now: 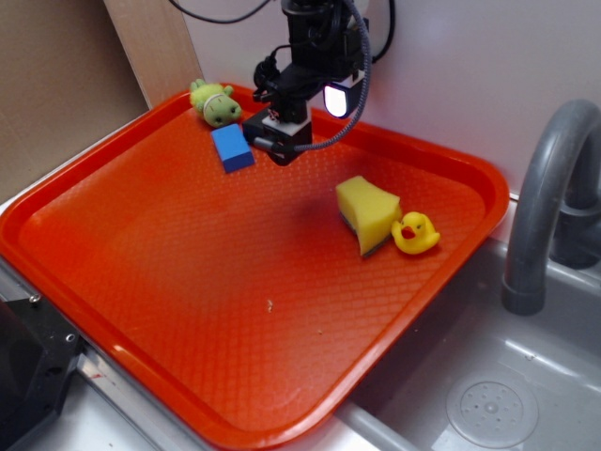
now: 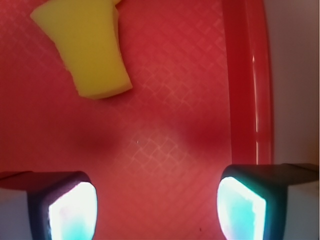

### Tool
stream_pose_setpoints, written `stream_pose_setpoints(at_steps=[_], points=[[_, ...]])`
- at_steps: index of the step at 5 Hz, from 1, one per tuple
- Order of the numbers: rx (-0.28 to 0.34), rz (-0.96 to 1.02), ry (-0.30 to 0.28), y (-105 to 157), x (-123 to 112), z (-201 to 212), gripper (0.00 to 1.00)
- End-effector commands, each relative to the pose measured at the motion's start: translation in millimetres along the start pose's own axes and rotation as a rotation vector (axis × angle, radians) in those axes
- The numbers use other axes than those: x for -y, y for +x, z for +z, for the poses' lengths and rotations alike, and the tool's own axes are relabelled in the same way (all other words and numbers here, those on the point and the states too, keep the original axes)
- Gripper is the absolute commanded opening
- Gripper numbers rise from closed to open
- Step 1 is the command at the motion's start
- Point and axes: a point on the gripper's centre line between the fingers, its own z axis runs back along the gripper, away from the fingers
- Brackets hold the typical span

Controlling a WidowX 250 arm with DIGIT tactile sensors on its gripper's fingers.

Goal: Grab the green sponge.

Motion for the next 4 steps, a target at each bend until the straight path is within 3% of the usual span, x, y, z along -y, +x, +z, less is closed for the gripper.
stream_pose_setpoints(at_steps=[1,2,4], points=[[0.118,-0.115,0.038,33,43,25,1.00],[0.147,-0.131,0.011,45,53,25,1.00],[0.074,-0.029,0.051,62,40,0,1.00]])
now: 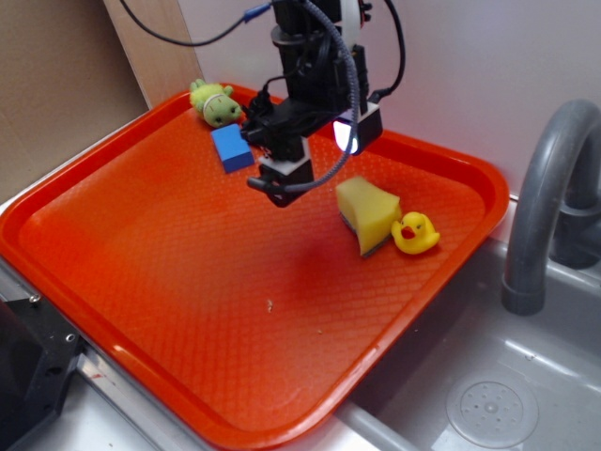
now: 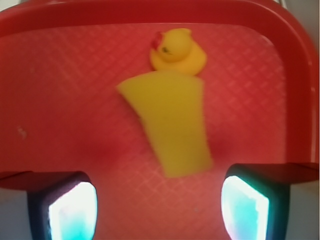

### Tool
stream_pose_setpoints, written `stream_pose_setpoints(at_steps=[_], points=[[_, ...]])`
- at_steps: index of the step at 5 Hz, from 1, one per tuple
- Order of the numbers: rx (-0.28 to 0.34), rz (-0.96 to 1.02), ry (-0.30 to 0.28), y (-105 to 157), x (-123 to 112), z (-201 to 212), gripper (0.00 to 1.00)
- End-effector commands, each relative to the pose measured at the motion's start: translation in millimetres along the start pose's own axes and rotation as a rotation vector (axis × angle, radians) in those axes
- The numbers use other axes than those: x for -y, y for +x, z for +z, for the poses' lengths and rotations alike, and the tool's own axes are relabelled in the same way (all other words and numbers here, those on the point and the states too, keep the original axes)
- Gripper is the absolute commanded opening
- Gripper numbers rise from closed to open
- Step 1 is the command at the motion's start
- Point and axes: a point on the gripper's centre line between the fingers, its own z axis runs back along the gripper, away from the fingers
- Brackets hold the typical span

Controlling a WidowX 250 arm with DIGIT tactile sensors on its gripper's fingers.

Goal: Grab the green sponge.

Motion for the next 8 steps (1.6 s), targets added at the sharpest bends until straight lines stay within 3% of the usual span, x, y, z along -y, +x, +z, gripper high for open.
stream_pose_setpoints(at_steps=[1,3,4,5,6,8], points=[[-0.027,0.005,0.027,28,2,-16,1.00],[-0.005,-0.032,0.019,50,15,-25,1.00],[-0.001,0.023,0.018,48,13,-29,0.00],[-0.034,0.050,0.051,45,16,-31,0.00],[-0.184,0.233,0.064,28,16,-20,0.00],[-0.256,0.728,0.025,-33,45,80,0.00]])
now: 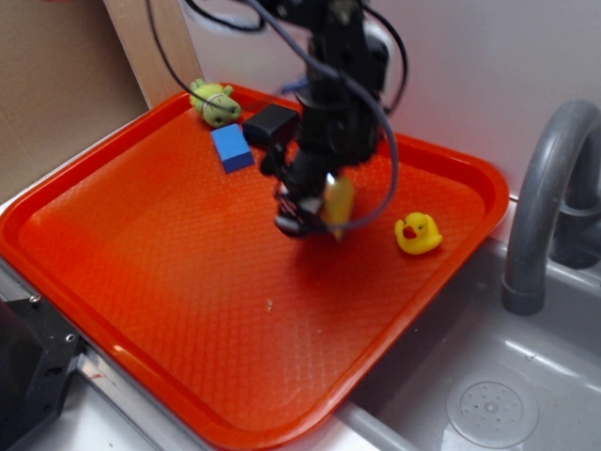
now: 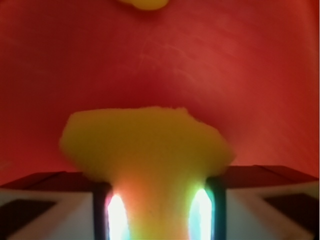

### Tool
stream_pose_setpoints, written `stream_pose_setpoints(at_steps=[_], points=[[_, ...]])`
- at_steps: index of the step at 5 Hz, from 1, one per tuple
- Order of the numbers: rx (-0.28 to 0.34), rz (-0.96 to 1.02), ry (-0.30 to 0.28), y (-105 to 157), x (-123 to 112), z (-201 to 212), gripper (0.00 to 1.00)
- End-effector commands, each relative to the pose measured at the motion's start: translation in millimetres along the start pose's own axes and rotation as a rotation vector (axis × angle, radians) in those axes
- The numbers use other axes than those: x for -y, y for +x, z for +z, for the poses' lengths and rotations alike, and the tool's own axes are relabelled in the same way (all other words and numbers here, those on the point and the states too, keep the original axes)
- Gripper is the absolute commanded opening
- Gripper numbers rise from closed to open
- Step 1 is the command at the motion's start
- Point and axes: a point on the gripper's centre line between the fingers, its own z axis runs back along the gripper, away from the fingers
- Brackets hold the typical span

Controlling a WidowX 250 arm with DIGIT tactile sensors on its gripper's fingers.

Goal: Grab the green sponge.

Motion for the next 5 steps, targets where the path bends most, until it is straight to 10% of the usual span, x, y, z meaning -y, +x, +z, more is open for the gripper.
stream_pose_setpoints(at_steps=[1,4,5], points=[[0.026,0.528,-0.098,-82,5,82,0.00],[0.150,1.272,-0.214,-139,35,135,0.00],[0.250,1.216,-0.240,-145,42,141,0.00]])
